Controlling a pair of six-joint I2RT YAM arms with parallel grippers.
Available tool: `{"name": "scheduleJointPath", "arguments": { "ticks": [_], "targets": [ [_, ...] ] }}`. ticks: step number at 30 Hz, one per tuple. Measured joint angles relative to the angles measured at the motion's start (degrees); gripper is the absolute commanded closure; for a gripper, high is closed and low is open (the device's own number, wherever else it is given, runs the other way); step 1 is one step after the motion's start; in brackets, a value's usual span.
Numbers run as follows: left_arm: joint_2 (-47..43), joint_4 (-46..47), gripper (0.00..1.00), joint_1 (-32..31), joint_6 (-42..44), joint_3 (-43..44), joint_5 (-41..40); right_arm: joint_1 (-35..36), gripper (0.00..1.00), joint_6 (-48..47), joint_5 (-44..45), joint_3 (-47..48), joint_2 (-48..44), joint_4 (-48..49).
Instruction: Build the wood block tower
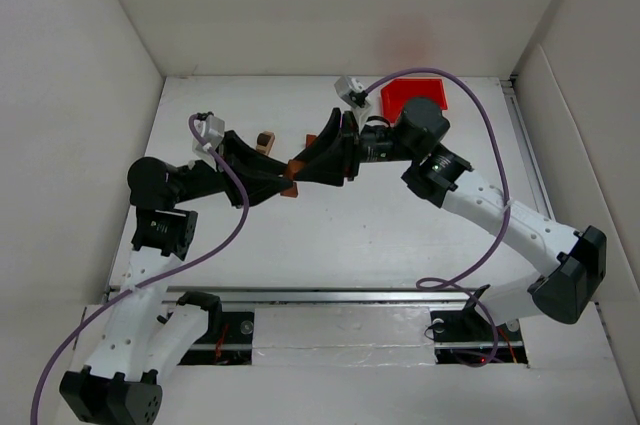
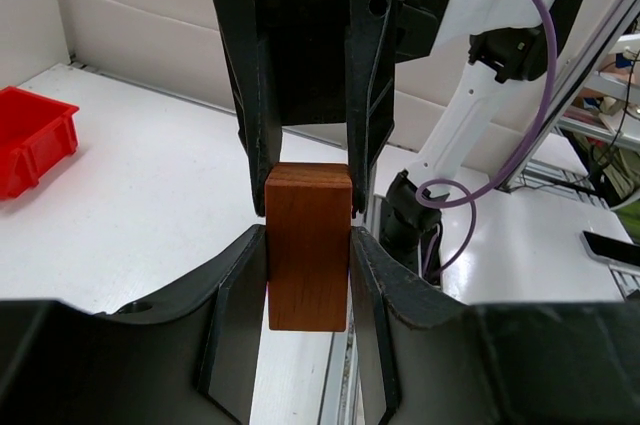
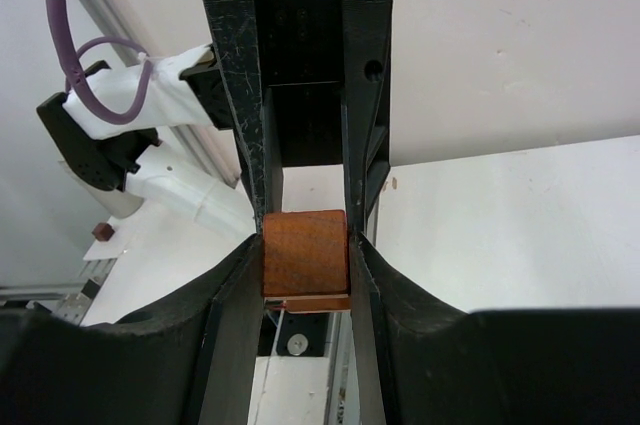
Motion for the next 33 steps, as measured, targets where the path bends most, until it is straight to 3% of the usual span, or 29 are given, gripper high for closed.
{"name": "scheduleJointPath", "arguments": {
  "ticks": [1,5,6,9,12,26,33],
  "targets": [
    [0.0,-0.57,1.0,0.0,0.33,0.17,-0.24,0.0,1.0,-0.09,0.28,0.0,-0.07,-0.13],
    [0.0,-2.86,1.0,-0.11,1.97,1.2,-1.18,0.0,1.0,-0.42,1.07,0.0,-0.5,-0.24],
    [0.0,-3.19,1.0,-0.11,2.29,1.4,-1.44,0.0,0.92,-0.44,1.29,0.0,-0.61,-0.24],
    [0.0,-3.58,1.0,-0.35,2.93,1.66,-1.97,0.0,0.91,-0.46,1.57,-0.02,-0.83,-0.2],
    [-0.02,-4.61,1.0,-0.42,3.58,1.88,-2.86,-0.02,1.0,-0.44,2.16,-0.15,-0.94,-0.15],
    [-1.33,-5.92,1.0,-0.81,3.87,2.23,-6.88,0.15,1.0,2.49,4.35,-3.85,-2.21,5.95],
    [-1.05,1.64,1.0,-0.68,-0.31,0.37,-5.44,-0.07,1.0,4.31,3.93,-4.35,-2.23,8.46]
  ]
}}
